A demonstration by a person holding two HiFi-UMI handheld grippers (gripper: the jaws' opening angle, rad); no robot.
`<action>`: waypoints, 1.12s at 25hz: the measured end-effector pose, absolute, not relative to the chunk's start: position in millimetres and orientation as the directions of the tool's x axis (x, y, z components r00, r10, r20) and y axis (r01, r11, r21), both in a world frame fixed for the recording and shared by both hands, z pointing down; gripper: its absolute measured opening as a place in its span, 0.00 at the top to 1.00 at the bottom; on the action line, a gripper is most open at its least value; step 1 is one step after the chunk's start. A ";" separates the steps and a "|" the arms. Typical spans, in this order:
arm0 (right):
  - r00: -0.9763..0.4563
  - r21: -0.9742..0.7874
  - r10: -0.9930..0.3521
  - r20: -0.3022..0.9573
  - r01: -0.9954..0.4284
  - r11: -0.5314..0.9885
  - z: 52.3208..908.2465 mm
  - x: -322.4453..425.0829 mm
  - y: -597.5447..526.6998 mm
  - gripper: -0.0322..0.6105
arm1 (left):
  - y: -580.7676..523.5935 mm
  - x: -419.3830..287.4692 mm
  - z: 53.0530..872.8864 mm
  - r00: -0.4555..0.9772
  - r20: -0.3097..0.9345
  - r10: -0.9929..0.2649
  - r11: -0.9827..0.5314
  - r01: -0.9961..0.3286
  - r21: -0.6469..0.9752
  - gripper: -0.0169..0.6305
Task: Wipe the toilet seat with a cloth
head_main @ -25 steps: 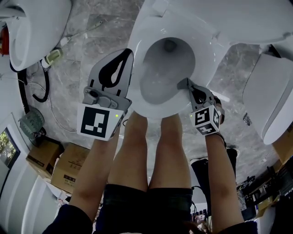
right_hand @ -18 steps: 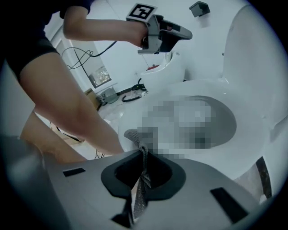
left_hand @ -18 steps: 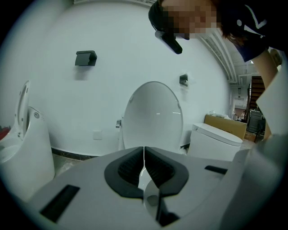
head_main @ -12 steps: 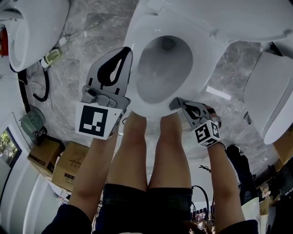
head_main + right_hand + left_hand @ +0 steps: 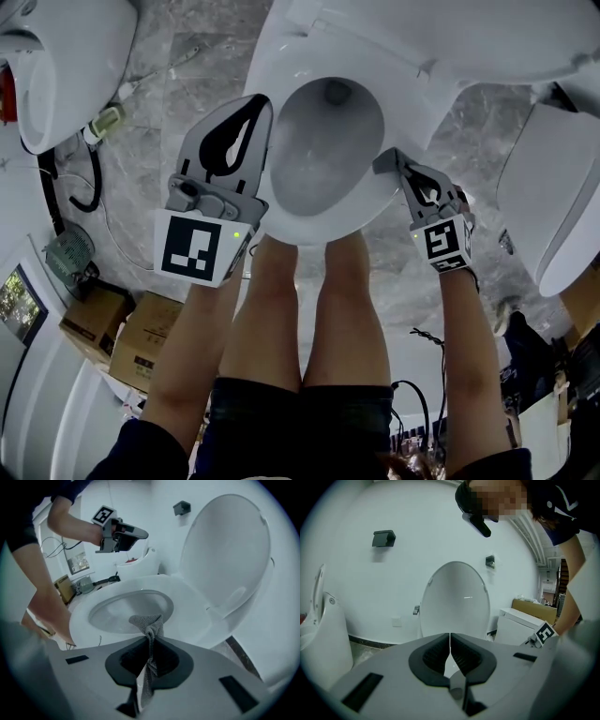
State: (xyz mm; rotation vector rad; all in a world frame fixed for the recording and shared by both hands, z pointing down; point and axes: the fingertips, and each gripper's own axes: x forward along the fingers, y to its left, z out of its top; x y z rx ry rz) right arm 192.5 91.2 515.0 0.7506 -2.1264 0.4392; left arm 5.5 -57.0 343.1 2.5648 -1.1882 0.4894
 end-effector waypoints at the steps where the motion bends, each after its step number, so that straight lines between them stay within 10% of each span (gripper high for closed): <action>1: -0.494 -0.079 -0.351 0.795 -0.659 0.748 515.0 187.7 96.4 0.90 | -57.6 6.9 342.9 0.606 0.410 -0.682 -0.625 -0.774 0.104 0.94; 11: -0.562 -0.203 0.024 0.827 -0.258 0.945 522.5 105.7 184.5 0.90 | -63.5 16.2 345.9 0.599 0.409 -0.689 -0.613 -0.782 0.111 0.94; 22: -0.385 0.063 -0.226 0.895 -0.392 0.918 528.5 175.6 34.4 0.90 | -70.5 12.6 343.8 0.576 0.396 -0.715 -0.585 -0.803 0.112 0.94; 28: -0.395 -0.096 -0.083 0.915 -0.413 0.906 534.8 155.8 77.8 0.90 | -77.9 5.7 343.5 0.539 0.395 -0.744 -0.531 -0.835 0.140 0.94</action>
